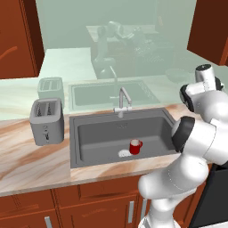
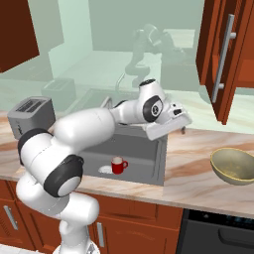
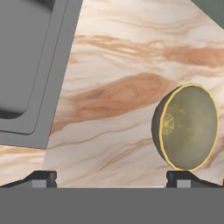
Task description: Pick the mug and place it in the sink. Pick the bowl and place it in the open cabinet and then close the cabinet.
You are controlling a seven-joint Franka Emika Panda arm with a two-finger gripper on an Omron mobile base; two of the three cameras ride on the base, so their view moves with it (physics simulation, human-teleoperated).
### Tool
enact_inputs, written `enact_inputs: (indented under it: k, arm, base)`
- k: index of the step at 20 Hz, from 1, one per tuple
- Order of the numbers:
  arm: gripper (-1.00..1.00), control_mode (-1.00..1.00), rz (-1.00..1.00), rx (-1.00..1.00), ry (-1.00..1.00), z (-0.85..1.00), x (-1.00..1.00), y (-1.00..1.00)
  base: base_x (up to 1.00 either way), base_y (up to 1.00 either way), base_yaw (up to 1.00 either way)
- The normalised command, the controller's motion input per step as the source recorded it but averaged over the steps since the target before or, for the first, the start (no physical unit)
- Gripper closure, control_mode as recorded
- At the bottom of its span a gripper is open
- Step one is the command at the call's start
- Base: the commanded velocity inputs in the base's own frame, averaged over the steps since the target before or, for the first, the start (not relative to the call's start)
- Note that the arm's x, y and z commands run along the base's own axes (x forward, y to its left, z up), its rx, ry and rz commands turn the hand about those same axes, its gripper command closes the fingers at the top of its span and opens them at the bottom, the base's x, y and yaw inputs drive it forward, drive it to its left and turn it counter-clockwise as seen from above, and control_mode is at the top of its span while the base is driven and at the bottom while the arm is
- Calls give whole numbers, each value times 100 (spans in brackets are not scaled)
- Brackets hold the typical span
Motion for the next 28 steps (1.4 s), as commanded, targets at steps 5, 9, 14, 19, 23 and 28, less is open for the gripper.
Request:
enact_inputs:
  k: [5, 9, 14, 19, 23, 28]
  arm:
    - [-100, -100, 0, 0, -3, -22, -5, -11]
    - [-100, -100, 0, 0, -2, -11, -3, -13]
    - [-100, -100, 0, 0, -2, -3, 0, -21]
    - [-100, -100, 0, 1, -2, -3, 0, -29]
    - [-100, -100, 0, 0, 0, -8, 0, -29]
    - [-100, -100, 0, 1, -1, -9, 0, -37]
  base:
    - [0, 0, 0]
    - [0, 0, 0]
    - [0, 0, 0]
    - [0, 0, 0]
    - [0, 0, 0]
    - [0, 0, 0]
